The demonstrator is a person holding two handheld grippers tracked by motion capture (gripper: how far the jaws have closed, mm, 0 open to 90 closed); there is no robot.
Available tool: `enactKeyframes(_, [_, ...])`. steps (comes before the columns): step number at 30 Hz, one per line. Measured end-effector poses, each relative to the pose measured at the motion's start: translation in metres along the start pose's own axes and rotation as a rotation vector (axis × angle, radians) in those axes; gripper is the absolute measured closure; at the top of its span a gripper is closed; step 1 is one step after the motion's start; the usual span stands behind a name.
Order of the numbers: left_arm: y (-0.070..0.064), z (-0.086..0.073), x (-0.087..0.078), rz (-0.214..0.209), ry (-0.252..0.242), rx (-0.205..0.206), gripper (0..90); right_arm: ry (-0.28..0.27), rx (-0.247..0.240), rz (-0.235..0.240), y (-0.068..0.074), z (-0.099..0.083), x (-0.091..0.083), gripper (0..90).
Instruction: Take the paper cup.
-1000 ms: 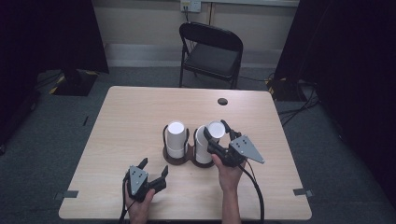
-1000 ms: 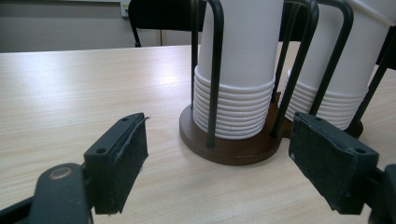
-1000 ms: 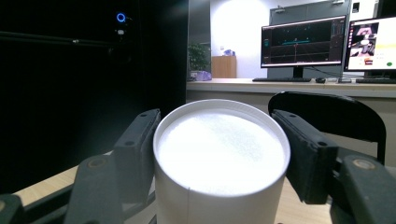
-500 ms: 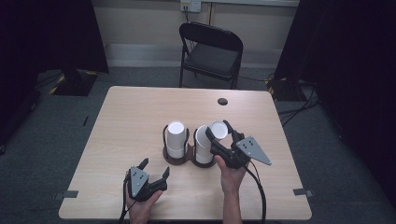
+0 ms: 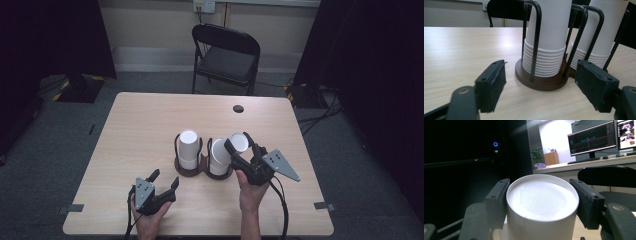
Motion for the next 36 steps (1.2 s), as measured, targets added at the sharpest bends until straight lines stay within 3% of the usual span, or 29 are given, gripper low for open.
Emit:
enactKeyframes(3, [0.000, 0.000, 0.000, -0.025, -0.014, -0.006, 31.0, 0.004, 0.018, 0.007, 0.000, 0.000, -0.002, 35.2])
enactKeyframes(5, [0.000, 0.000, -0.002, -0.020, -0.025, -0.009, 31.5, 0.009, 0.041, 0.010, 0.000, -0.001, -0.002, 35.3])
enactKeyframes(9, [0.001, 0.000, -0.001, -0.076, -0.023, -0.029, 34.6, 0.023, 0.056, 0.023, 0.002, -0.001, -0.005, 35.3])
enactKeyframes(14, [-0.001, 0.001, -0.001, -0.097, -0.033, -0.007, 39.3, 0.033, 0.078, 0.026, 0.001, -0.003, -0.008, 35.3])
enactKeyframes(17, [-0.001, 0.002, -0.002, -0.137, -0.038, -0.035, 39.4, -0.001, 0.082, 0.016, 0.003, 0.002, -0.016, 35.4])
enactKeyframes(23, [-0.006, 0.010, -0.001, -0.225, -0.084, -0.065, 38.6, 0.024, 0.111, 0.059, 0.006, 0.004, -0.021, 35.4])
enactKeyframes(28, [-0.019, 0.019, 0.005, -0.256, -0.096, -0.029, 41.5, 0.057, 0.143, 0.081, 0.008, -0.005, -0.025, 35.4])
enactKeyframes(33, [-0.027, 0.024, 0.012, -0.315, -0.117, -0.035, 45.3, 0.070, 0.191, 0.120, 0.009, -0.012, -0.027, 35.4])
enactKeyframes(36, [-0.030, 0.026, 0.014, -0.344, -0.122, -0.018, 47.8, 0.073, 0.230, 0.137, 0.008, -0.015, -0.027, 35.4])
Point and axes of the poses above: each handheld gripper's, and its own axes: x roughly forward along the jaws, z roughly out of its top, y roughly to its left, the point moved 3 cm from there along x, roughly forward along the jaws, and after that the axes turned 4 degrees about -z, right-handed, at the moved point
